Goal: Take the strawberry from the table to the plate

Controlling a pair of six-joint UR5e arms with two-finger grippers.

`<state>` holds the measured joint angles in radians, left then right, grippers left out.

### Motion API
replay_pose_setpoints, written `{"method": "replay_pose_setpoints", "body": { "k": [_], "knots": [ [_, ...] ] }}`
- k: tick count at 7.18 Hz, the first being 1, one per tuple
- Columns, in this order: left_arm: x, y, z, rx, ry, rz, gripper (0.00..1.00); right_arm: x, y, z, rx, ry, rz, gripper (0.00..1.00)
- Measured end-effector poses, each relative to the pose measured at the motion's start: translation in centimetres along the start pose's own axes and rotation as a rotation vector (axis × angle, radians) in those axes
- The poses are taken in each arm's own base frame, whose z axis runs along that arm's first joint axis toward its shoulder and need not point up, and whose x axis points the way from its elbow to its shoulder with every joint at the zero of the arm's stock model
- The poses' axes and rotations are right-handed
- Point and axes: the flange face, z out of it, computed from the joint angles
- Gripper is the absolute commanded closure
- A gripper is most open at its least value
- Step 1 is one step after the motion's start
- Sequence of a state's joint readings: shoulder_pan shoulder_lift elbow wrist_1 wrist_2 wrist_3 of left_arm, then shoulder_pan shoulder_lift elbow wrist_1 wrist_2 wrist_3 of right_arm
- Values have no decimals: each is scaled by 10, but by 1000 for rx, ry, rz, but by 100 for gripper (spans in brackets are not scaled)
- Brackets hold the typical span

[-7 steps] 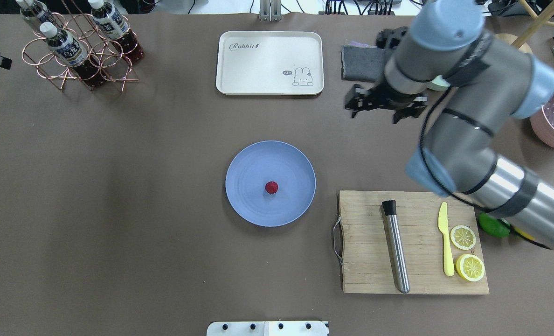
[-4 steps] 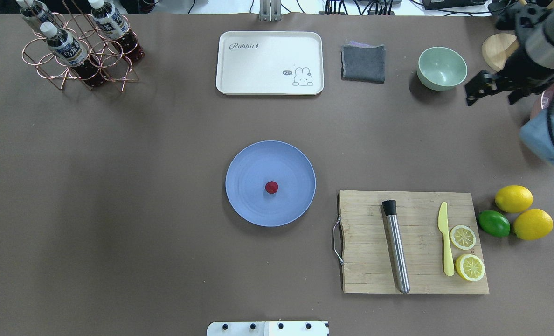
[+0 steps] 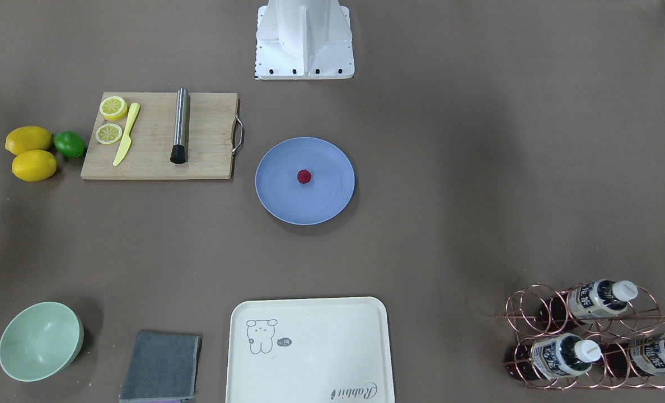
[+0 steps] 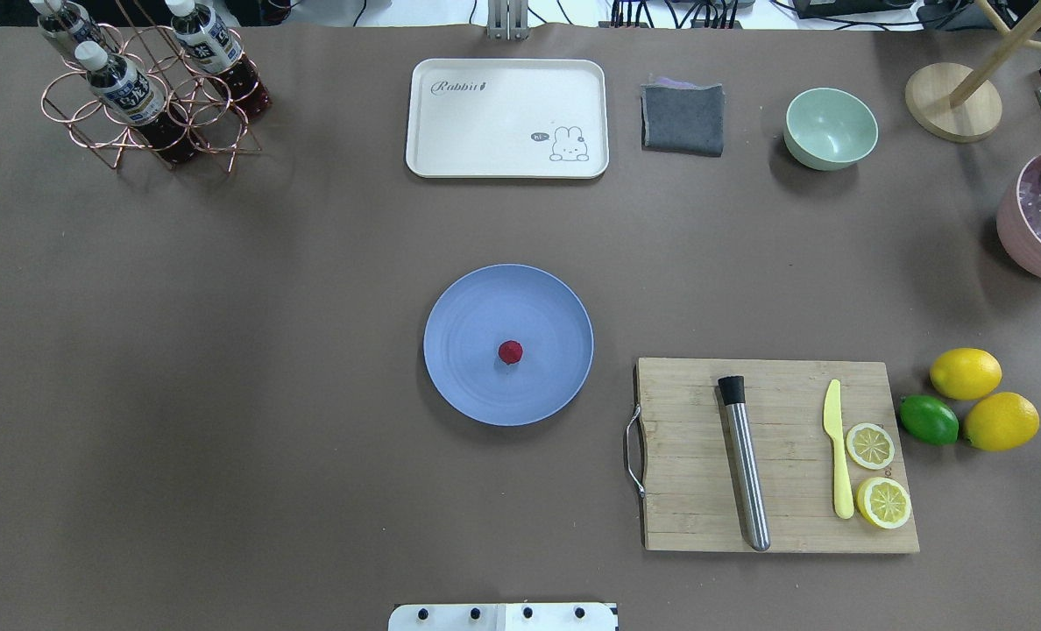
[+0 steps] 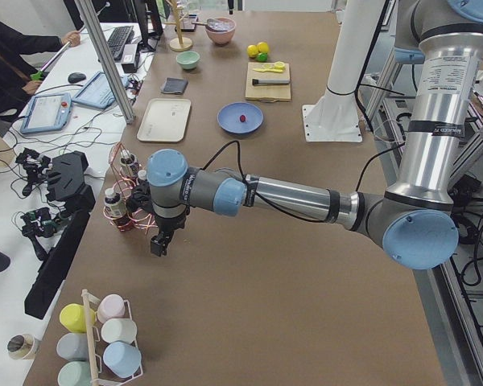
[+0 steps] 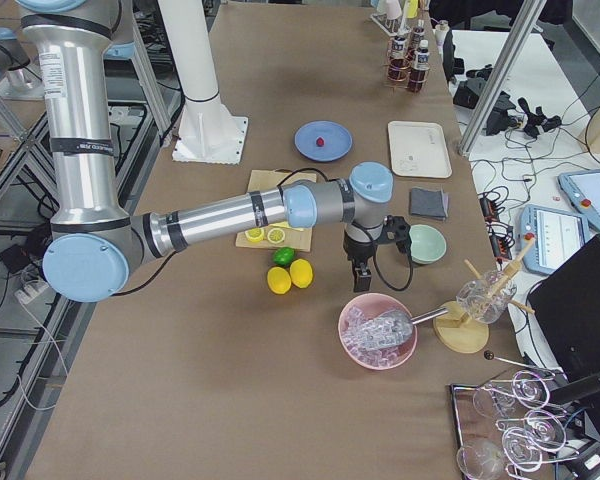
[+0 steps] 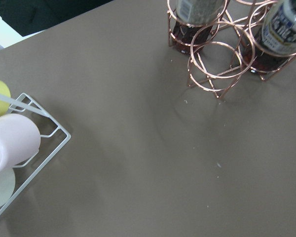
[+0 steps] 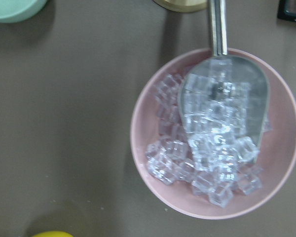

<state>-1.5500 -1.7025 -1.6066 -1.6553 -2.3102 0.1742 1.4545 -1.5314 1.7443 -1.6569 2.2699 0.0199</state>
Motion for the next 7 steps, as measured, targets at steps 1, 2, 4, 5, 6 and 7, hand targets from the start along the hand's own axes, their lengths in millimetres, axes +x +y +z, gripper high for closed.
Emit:
{"method": "replay_pose_setpoints", "body": {
  "k": [1, 2, 4, 5, 6, 7],
  "knots": [
    [-4, 7, 3, -12, 2, -12, 2, 41, 12, 3, -8, -13, -4, 0],
    [-7, 17, 8, -25, 5, -25, 2, 68, 20, 6, -12, -25, -2, 0],
    [-12, 34, 18, -45, 12, -45, 2, 102, 32, 13, -21, -48, 44, 0],
    [-14, 44, 23, -53, 17, -54, 2, 112, 36, 16, -23, -56, 64, 0],
    [-16, 52, 26, -60, 20, -61, 2, 116, 37, 16, -22, -59, 72, 0],
    [-17, 55, 27, -63, 20, -65, 2, 117, 36, 15, -19, -60, 74, 0]
  ]
}}
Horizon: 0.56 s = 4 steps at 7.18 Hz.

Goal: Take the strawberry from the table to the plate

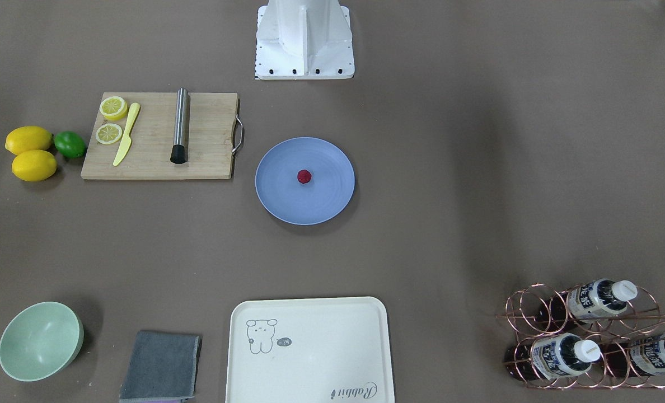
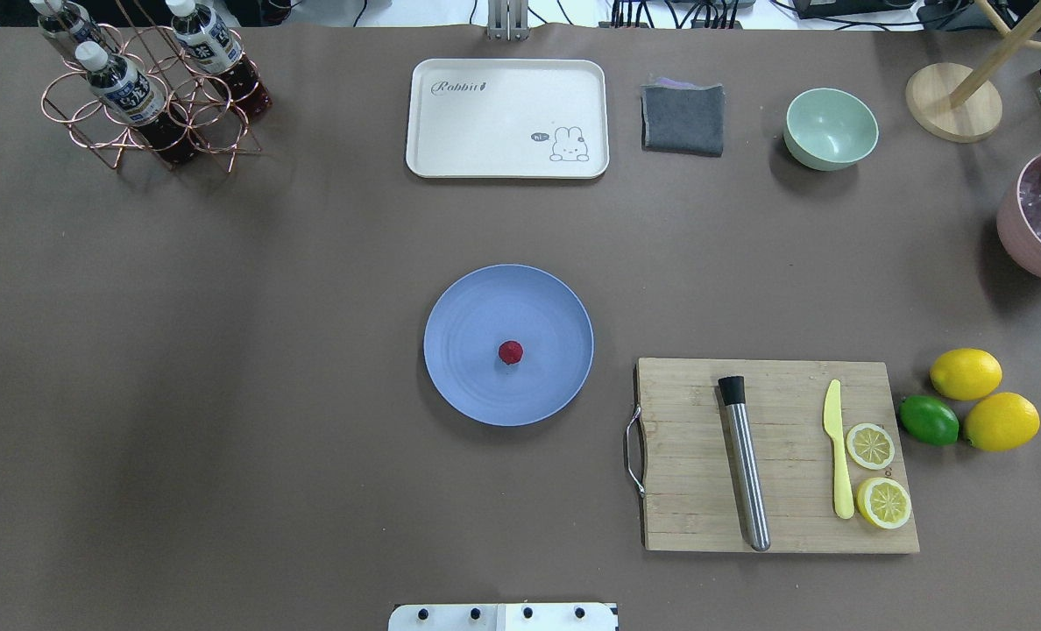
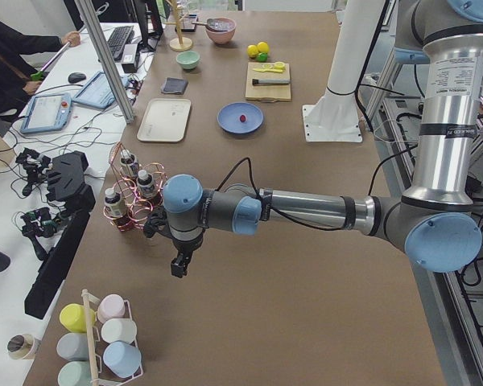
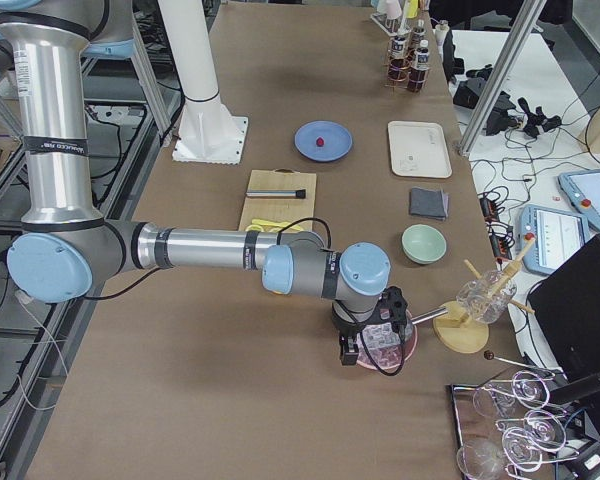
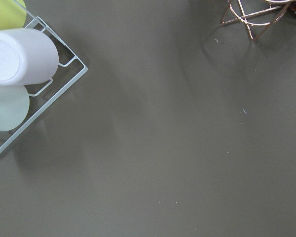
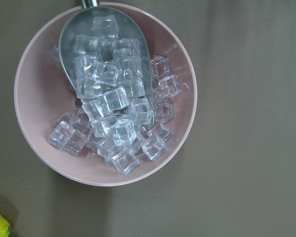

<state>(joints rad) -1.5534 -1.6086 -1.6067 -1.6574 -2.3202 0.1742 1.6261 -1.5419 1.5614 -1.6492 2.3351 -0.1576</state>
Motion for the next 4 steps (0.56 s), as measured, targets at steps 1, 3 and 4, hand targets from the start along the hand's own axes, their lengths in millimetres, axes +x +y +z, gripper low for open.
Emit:
{"method": "replay_pose_setpoints", "body": {
  "k": [1, 3, 4],
  "knots": [
    [0, 1, 1, -1, -1, -2, 2, 0, -1, -1, 3, 0, 0, 0],
    [0, 0, 1, -2, -4, -2, 2, 0, -2, -3, 5, 0, 1, 0],
    [0, 0, 0, -1, -4, -1, 2, -1, -3, -3, 6, -1, 1, 0]
  ]
}}
